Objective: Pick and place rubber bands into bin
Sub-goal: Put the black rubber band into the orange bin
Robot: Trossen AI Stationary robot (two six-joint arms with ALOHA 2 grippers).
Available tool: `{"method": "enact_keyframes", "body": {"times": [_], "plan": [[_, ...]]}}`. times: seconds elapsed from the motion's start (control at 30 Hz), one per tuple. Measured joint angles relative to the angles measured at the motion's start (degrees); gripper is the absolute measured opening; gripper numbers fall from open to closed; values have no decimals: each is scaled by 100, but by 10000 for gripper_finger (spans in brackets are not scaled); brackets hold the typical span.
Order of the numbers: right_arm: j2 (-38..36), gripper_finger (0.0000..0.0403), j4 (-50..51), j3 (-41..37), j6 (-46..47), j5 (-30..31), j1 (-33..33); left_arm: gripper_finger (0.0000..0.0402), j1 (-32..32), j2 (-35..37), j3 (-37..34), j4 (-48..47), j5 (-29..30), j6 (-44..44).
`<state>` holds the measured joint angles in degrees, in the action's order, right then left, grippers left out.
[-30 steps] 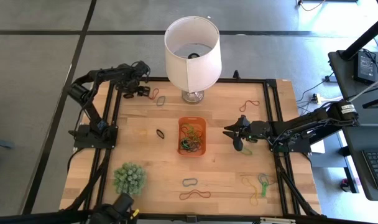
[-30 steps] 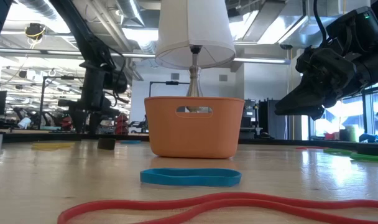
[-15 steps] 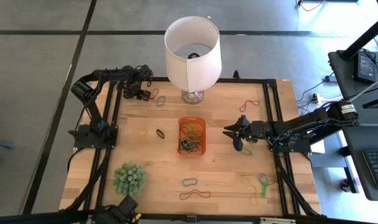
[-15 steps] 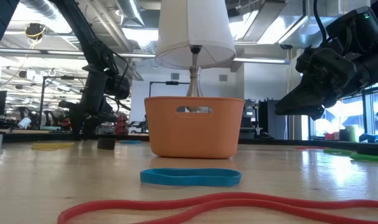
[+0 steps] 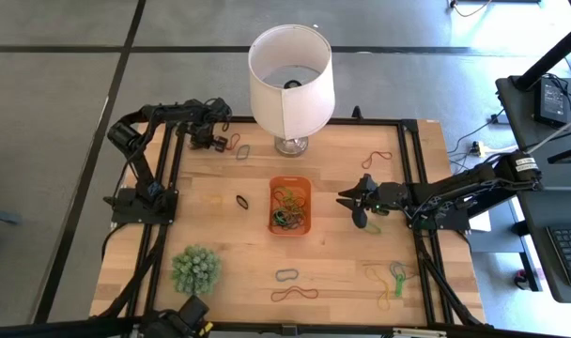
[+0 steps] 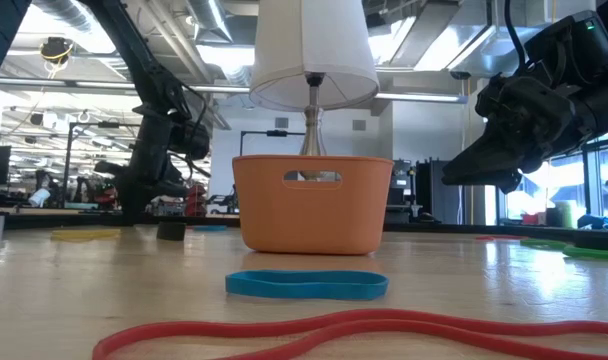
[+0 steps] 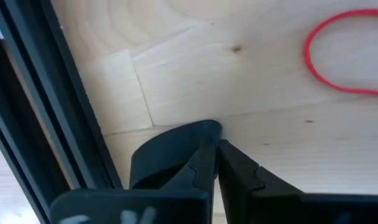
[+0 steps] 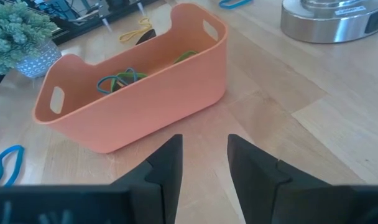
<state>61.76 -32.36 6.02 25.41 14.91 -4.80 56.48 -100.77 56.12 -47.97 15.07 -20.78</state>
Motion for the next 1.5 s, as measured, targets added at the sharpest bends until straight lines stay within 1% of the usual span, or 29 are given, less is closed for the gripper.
{"method": "enact_keyframes", "body": {"times": [0.13,0.23,0.4,0.53,0.7,0.87,0.97,1.1,1.23,1.33,1.5], "plan": [[0,131,0,0,105,-3,-1,4,-83,1,0,-132,13,144],[0,131,2,0,129,-6,0,4,-217,61,-4,-425,40,143],[0,131,2,0,131,-8,-1,3,-703,336,-7,-800,39,183],[0,131,2,0,131,-10,-2,3,-1397,693,-7,-1010,33,385],[0,131,2,0,133,-10,-2,2,-2388,1317,-3,-1125,-65,395],[0,131,4,0,144,-10,-2,2,-3355,1917,85,-1137,-552,-24],[0,131,-6,0,151,-10,-2,2,-3896,2085,287,-1146,-664,-375],[0,131,-12,0,153,-10,-2,2,-4568,2005,758,-1113,-722,-437],[0,131,-47,0,153,-10,-2,2,-5092,1664,1371,-843,-681,-267],[0,131,-55,0,153,-10,-1,2,-5345,1236,1946,-756,-665,-124],[-2,131,-94,0,149,-10,0,2,-5575,264,2918,-739,-733,300]]}}
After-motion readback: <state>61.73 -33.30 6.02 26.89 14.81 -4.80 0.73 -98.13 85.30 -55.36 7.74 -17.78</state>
